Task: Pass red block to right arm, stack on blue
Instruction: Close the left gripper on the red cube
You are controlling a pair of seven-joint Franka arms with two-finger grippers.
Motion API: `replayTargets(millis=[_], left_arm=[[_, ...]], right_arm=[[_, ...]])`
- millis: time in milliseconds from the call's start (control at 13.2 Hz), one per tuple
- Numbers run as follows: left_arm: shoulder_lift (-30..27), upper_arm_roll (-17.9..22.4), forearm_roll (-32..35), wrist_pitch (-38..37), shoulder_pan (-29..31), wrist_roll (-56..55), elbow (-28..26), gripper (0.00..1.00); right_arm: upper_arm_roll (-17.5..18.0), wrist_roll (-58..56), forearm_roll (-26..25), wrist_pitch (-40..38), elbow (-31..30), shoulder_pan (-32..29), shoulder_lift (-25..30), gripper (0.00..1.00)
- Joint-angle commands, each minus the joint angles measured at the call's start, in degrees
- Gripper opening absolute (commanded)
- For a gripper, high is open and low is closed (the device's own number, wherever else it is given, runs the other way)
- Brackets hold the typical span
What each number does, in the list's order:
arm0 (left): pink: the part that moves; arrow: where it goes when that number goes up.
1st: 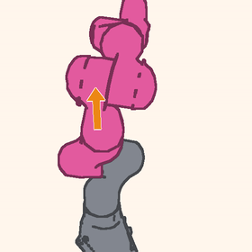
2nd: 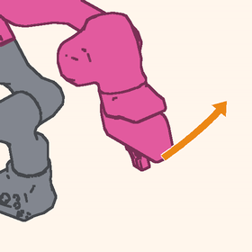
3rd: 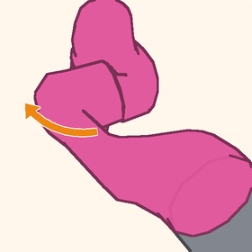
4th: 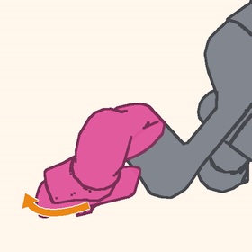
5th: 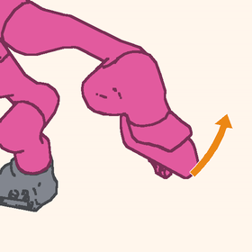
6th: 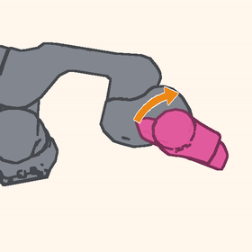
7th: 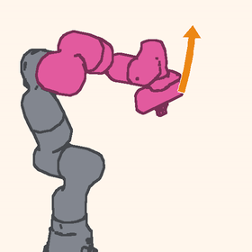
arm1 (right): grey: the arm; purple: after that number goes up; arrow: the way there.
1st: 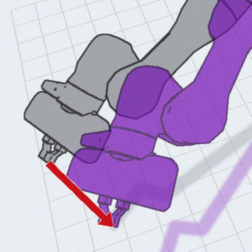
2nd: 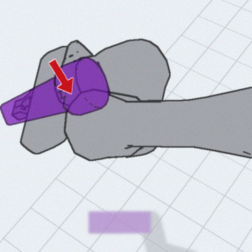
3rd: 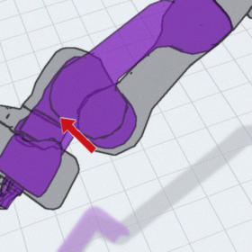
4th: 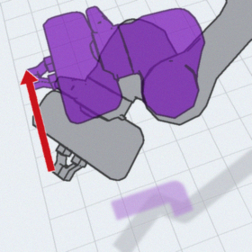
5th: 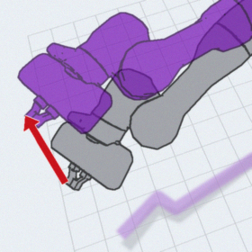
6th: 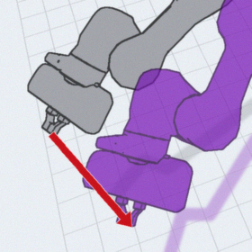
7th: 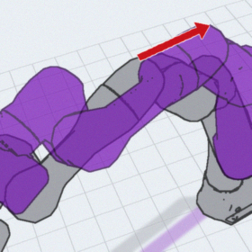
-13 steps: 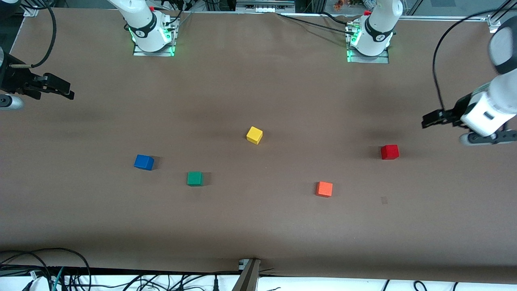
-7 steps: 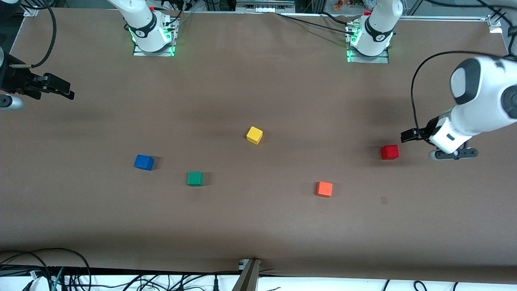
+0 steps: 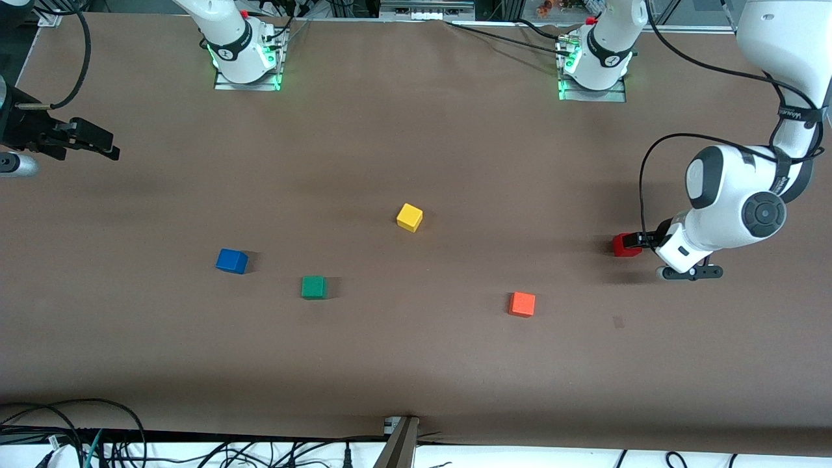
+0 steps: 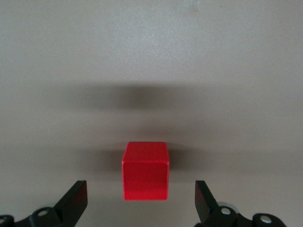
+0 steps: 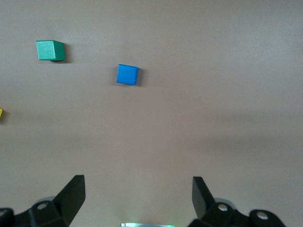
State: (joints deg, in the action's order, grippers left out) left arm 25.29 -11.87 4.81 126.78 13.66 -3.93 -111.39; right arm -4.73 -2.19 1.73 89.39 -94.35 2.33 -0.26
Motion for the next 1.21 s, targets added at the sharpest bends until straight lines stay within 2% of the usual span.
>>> replayTargets(millis=[0, 226, 679, 755, 906, 981, 1132], left_arm=[[1.9, -0.3, 1.9, 2.5, 0.5, 0.1, -0.2, 1.00], [3.1, -0.3, 1.9, 5.1, 0.8, 0.1, -1.8, 1.00], [2.7, -0.3, 2.0, 5.1, 1.0, 0.2, -3.9, 1.00], [2.7, -0.3, 2.0, 5.1, 1.0, 0.2, -3.9, 0.96], [2.6, -0.3, 2.1, 5.1, 1.0, 0.8, -3.8, 0.50], [2.6, -0.3, 2.3, 4.8, 1.0, 1.0, -3.7, 0.30], [2.5, -0.3, 2.4, 4.4, 0.9, 1.0, -3.1, 0.00]], right_arm=[[0.1, 0.7, 0.0, -0.8, 0.7, -0.2, -0.1, 1.00], [0.1, 0.7, 0.0, -0.8, 0.7, -0.2, -0.1, 1.00], [0.0, 0.7, 0.0, -1.3, 0.7, -0.2, -0.1, 1.00], [0.0, 0.7, -0.1, -1.3, 0.7, -0.2, -0.1, 1.00], [0.1, 0.7, -0.1, -1.4, 0.7, -0.2, 0.0, 1.00], [0.1, 0.7, -0.1, -1.9, 0.7, -0.2, 0.0, 1.00], [0.1, 0.7, -0.1, -2.0, 0.7, -0.2, -0.1, 1.00]])
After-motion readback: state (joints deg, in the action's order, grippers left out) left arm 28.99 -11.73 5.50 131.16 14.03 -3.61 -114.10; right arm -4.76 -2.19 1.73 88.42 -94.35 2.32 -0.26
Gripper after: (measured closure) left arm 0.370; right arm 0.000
